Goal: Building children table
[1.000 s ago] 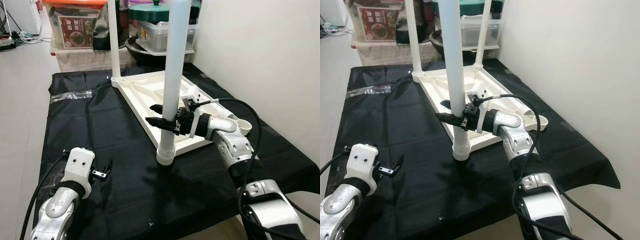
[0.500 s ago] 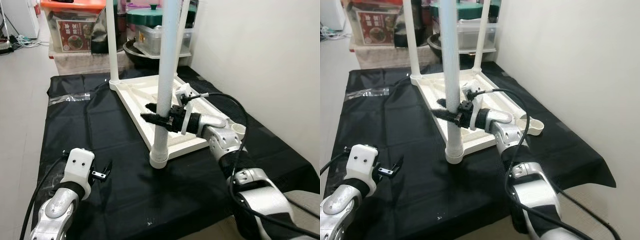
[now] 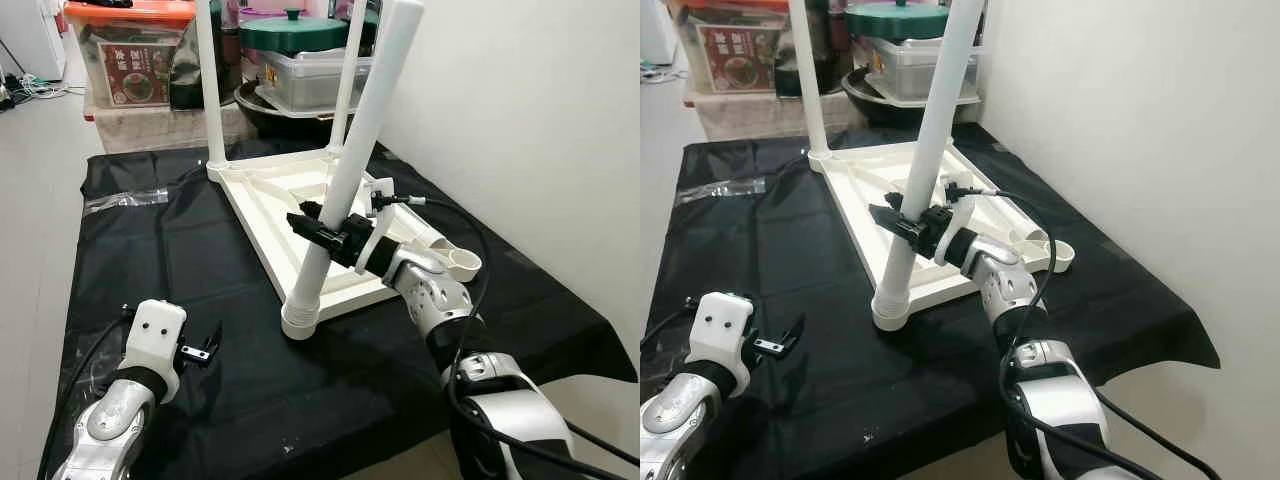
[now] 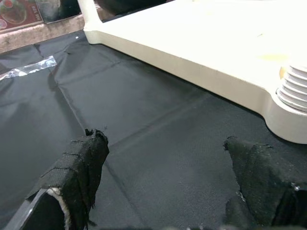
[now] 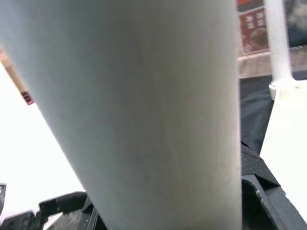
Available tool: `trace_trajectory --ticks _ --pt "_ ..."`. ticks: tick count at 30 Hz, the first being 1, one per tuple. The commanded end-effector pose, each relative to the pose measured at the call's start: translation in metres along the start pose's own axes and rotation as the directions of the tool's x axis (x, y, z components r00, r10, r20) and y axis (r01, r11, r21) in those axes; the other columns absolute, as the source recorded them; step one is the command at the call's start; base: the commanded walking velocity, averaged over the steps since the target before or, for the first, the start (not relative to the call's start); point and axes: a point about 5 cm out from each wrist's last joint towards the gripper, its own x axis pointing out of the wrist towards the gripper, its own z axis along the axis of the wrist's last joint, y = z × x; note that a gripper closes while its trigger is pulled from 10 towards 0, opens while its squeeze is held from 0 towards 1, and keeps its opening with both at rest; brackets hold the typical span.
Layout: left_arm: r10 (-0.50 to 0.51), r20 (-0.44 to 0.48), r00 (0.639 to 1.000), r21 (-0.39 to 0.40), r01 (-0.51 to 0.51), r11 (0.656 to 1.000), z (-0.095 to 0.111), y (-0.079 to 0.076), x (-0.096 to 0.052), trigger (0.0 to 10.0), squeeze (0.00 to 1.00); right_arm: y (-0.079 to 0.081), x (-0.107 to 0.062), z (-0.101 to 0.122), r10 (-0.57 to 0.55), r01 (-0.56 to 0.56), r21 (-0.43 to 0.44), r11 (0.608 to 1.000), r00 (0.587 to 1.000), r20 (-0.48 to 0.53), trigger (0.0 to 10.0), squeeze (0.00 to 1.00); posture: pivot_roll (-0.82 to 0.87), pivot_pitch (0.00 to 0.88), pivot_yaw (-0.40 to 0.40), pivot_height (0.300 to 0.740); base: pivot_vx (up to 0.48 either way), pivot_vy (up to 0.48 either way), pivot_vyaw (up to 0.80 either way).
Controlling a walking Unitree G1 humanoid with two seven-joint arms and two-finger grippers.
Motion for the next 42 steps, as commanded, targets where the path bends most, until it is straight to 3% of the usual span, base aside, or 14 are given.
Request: trace_trajectory --ticks 1,7,13,21,29,31,33,34,35,37,38,39,40,42 --pt "-0.008 -0.004 1.0 0.005 0.008 1.0 0.001 0.0 0.0 10.0 0.0 0.005 -0.01 -0.05 0.019 -0.002 0.089 0.996 0.979 -0.202 0.0 0.0 0.08 0.0 -0.097 0.74 0.0 0.0 0.0" --pt "-0.007 -0.003 1.0 0.005 0.007 1.0 0.001 0.0 -0.001 10.0 0.0 -0.003 -0.013 -0.036 0.025 -0.019 0.028 0.999 0.976 -0.217 0.0 0.0 0.08 0.0 -0.098 0.74 0.0 0.0 0.0" --pt "-0.012 -0.001 1.0 0.002 0.012 1.0 0.001 0.0 0.0 10.0 0.0 -0.002 -0.011 -0.007 0.188 -0.232 -0.102 0.967 0.926 -0.328 0.0 0.0 0.07 0.0 -0.094 0.74 0.0 0.0 0.0" --pt "-0.018 0.004 1.0 -0.005 0.018 1.0 0.001 -0.003 0.002 10.0 0.0 0.01 0.002 -0.007 0.292 -0.363 -0.118 0.924 0.871 -0.396 0.0 0.0 0.08 0.0 -0.11 0.74 0.0 0.0 0.0" --pt "-0.011 0.001 1.0 -0.009 0.011 1.0 0.0 -0.003 0.0 10.0 0.0 0.014 0.005 -0.011 0.314 -0.375 -0.109 0.921 0.876 -0.367 0.0 0.0 0.08 0.0 -0.117 0.74 0.0 0.0 0.0" --pt "-0.009 0.0 1.0 -0.011 0.009 1.0 -0.001 -0.003 -0.001 10.0 0.0 0.013 0.006 -0.012 0.282 -0.334 -0.106 0.937 0.898 -0.337 0.0 0.0 0.08 0.0 -0.119 0.74 0.0 0.0 0.0" --pt "-0.004 -0.002 1.0 -0.014 0.004 1.0 -0.001 -0.003 -0.001 10.0 0.0 0.003 0.005 -0.017 0.093 -0.123 -0.107 0.987 0.964 -0.25 0.0 0.0 0.08 0.0 -0.115 0.74 0.0 0.0 0.0" --pt "-0.004 -0.002 1.0 -0.014 0.004 1.0 -0.001 -0.003 -0.001 10.0 0.0 0.003 0.005 -0.017 0.093 -0.123 -0.107 0.987 0.964 -0.25 0.0 0.0 0.08 0.0 -0.115 0.74 0.0 0.0 0.0" --pt "-0.002 -0.002 1.0 -0.016 0.002 1.0 -0.002 -0.002 -0.001 10.0 0.0 -0.003 0.003 -0.02 -0.029 0.008 -0.097 0.995 0.975 -0.22 0.0 0.0 0.08 0.0 -0.114 0.74 0.0 0.0 0.0" --pt "-0.002 -0.002 1.0 -0.016 0.002 1.0 -0.002 -0.002 -0.001 10.0 0.0 -0.003 0.003 -0.02 -0.029 0.008 -0.097 0.995 0.975 -0.22 0.0 0.0 0.08 0.0 -0.114 0.74 0.0 0.0 0.0" --pt "0.002 -0.002 1.0 -0.017 -0.002 1.0 -0.002 -0.002 -0.001 10.0 0.0 -0.015 -0.003 -0.025 -0.258 0.246 -0.092 0.965 0.95 -0.176 0.0 0.0 0.07 0.0 -0.11 0.74 0.0 0.0 0.0" --pt "0.002 -0.002 1.0 -0.017 -0.002 1.0 -0.002 -0.002 -0.001 10.0 0.0 -0.015 -0.003 -0.025 -0.258 0.246 -0.092 0.965 0.95 -0.176 0.0 0.0 0.07 0.0 -0.11 0.74 0.0 0.0 0.0" --pt "0.004 -0.003 1.0 -0.016 -0.004 1.0 -0.002 -0.001 -0.001 10.0 0.0 -0.031 -0.025 -0.04 -0.599 0.593 -0.081 0.801 0.794 -0.104 0.0 0.0 0.07 0.0 -0.098 0.74 0.0 0.0 0.0" --pt "0.004 -0.003 1.0 -0.016 -0.004 1.0 -0.002 -0.001 -0.001 10.0 0.0 -0.031 -0.025 -0.04 -0.599 0.593 -0.081 0.801 0.794 -0.104 0.0 0.0 0.07 0.0 -0.098 0.74 0.0 0.0 0.0"
